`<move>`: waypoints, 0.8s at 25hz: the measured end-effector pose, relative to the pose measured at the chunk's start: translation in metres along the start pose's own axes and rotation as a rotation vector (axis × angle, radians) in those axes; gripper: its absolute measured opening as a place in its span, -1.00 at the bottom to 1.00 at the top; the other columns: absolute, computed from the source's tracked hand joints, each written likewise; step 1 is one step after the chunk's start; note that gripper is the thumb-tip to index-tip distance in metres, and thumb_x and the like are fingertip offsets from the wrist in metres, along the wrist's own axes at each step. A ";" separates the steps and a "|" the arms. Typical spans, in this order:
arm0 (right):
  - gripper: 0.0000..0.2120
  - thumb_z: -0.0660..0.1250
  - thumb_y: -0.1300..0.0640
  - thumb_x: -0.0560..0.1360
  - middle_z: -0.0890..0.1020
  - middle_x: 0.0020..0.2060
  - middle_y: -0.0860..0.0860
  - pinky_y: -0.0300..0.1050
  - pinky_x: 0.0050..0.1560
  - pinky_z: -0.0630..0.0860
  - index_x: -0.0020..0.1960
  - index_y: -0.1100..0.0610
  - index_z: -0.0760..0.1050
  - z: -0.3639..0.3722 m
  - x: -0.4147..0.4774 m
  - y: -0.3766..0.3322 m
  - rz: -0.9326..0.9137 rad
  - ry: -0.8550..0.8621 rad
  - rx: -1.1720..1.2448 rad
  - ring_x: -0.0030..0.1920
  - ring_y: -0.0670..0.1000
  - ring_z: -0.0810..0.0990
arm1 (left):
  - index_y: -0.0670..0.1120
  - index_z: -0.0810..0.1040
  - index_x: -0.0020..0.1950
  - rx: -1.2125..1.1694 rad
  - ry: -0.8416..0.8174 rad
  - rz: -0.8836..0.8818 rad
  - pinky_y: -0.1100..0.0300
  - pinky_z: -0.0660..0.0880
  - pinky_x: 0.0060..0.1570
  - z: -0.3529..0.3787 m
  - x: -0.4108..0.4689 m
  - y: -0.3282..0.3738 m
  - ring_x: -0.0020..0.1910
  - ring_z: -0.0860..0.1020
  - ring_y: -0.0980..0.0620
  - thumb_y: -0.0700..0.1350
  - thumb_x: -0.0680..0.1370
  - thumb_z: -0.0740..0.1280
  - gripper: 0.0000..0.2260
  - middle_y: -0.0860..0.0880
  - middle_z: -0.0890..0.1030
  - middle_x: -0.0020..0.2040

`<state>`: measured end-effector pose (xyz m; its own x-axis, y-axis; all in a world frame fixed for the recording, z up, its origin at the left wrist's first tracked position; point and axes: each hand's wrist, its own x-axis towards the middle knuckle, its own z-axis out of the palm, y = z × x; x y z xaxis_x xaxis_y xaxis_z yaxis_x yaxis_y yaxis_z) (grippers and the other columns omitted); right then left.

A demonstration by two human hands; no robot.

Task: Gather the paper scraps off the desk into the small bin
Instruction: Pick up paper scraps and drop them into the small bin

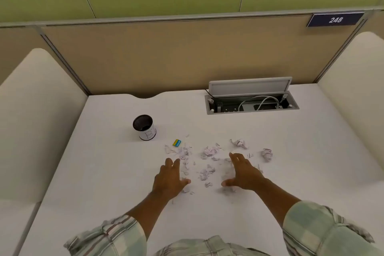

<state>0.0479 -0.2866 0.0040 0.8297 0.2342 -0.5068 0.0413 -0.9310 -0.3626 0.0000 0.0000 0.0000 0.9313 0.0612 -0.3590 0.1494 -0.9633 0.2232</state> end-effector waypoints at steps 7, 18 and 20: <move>0.27 0.62 -0.24 0.24 0.05 0.57 0.14 0.17 0.35 0.47 0.64 0.04 -0.12 0.025 0.017 0.002 0.033 -0.096 -0.192 0.48 0.27 0.26 | 0.04 0.24 0.52 -0.040 -0.188 -0.148 0.07 0.55 0.13 0.032 -0.007 0.006 0.27 0.56 -0.13 0.17 0.42 0.52 -0.23 -0.15 0.22 0.51; -0.75 0.24 0.17 0.62 0.51 0.16 0.12 -0.14 0.08 0.48 0.27 0.12 0.54 0.053 0.025 -0.019 -0.049 0.043 -0.130 0.14 0.15 0.58 | -0.14 0.65 0.10 -0.273 -0.059 -0.035 0.40 0.35 -0.11 0.057 0.000 0.004 -0.08 0.47 0.11 -0.17 0.57 0.39 -0.86 -0.08 0.55 0.05; -0.76 0.27 0.21 0.59 0.57 0.12 0.10 -0.19 0.05 0.44 0.21 0.13 0.60 0.054 0.026 -0.023 -0.007 0.071 -0.046 0.14 0.12 0.59 | -0.19 0.68 0.10 -0.307 -0.083 -0.071 0.35 0.40 -0.05 0.058 0.002 0.005 -0.08 0.51 0.09 -0.16 0.55 0.44 -0.83 -0.11 0.61 0.03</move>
<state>0.0384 -0.2439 -0.0431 0.8664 0.2221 -0.4472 0.0717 -0.9417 -0.3288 -0.0171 -0.0200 -0.0523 0.8865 0.0917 -0.4536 0.3182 -0.8325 0.4535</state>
